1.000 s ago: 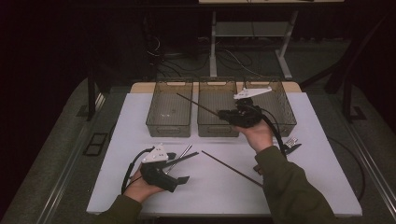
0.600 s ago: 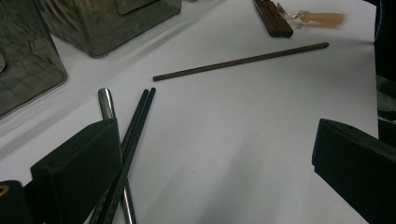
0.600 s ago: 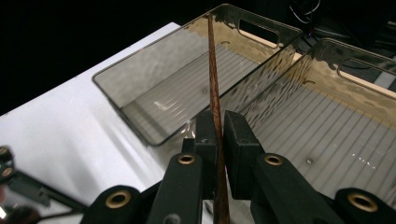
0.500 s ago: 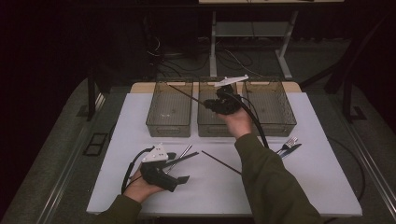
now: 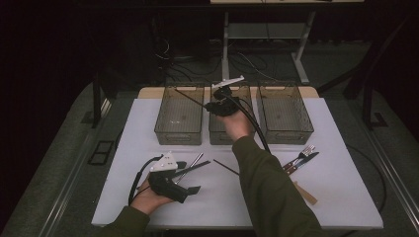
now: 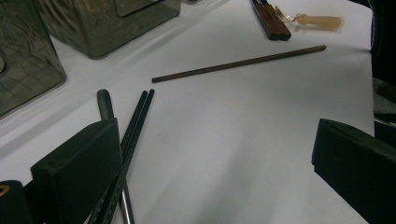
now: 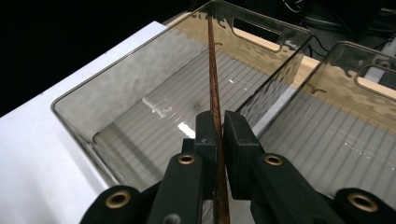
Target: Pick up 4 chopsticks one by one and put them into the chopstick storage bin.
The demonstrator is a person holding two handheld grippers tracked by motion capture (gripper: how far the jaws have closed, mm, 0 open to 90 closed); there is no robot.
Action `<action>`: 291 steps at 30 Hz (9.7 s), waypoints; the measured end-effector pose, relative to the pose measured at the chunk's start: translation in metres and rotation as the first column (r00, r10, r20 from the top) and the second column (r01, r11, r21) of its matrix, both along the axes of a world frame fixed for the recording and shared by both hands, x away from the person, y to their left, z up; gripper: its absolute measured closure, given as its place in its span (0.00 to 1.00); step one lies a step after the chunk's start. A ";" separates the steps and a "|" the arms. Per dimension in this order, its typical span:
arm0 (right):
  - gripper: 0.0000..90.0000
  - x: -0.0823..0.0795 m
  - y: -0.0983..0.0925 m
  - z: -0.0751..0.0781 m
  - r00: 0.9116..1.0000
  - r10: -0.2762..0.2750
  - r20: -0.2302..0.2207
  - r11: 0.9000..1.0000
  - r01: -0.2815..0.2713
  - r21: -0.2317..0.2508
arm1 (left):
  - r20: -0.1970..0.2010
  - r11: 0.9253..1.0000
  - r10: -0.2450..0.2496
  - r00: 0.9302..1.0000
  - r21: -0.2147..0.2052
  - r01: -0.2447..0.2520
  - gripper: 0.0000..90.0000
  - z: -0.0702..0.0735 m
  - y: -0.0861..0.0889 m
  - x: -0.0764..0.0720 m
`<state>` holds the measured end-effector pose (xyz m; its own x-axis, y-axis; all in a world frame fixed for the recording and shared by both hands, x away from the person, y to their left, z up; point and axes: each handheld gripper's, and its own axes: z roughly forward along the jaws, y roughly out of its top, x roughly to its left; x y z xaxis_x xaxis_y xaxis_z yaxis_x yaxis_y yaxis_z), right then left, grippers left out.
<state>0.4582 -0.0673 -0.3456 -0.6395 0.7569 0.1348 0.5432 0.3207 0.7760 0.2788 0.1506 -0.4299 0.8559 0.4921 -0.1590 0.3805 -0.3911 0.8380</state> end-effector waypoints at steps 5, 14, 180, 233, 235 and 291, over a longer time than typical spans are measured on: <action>0.94 0.009 0.015 -0.007 1.000 -0.006 -0.014 0.999 0.006 -0.031 | -0.001 1.000 -0.005 1.000 0.004 0.005 0.01 0.001 0.001 0.000; 0.94 0.019 0.039 -0.014 1.000 -0.015 -0.024 0.997 0.013 -0.080 | -0.001 1.000 -0.011 1.000 0.000 0.011 0.01 0.001 0.000 0.000; 0.94 -0.195 -0.175 -0.098 0.948 0.292 -0.124 0.938 -0.309 -0.157 | 0.013 1.000 0.013 1.000 0.028 -0.014 0.01 0.000 0.007 -0.002; 0.94 -0.166 -0.168 -0.026 0.982 0.187 0.030 0.979 -0.189 0.080 | 0.012 1.000 0.021 1.000 0.023 -0.021 0.01 -0.001 0.006 -0.002; 0.94 -0.162 -0.164 -0.024 0.983 0.182 0.032 0.980 -0.184 0.074 | 0.011 1.000 0.024 1.000 0.016 -0.025 0.01 -0.001 0.005 -0.002; 0.94 -0.023 0.012 -0.004 1.000 0.016 0.005 0.999 -0.015 -0.041 | 0.029 1.000 0.005 1.000 0.019 -0.005 0.01 0.000 0.005 -0.001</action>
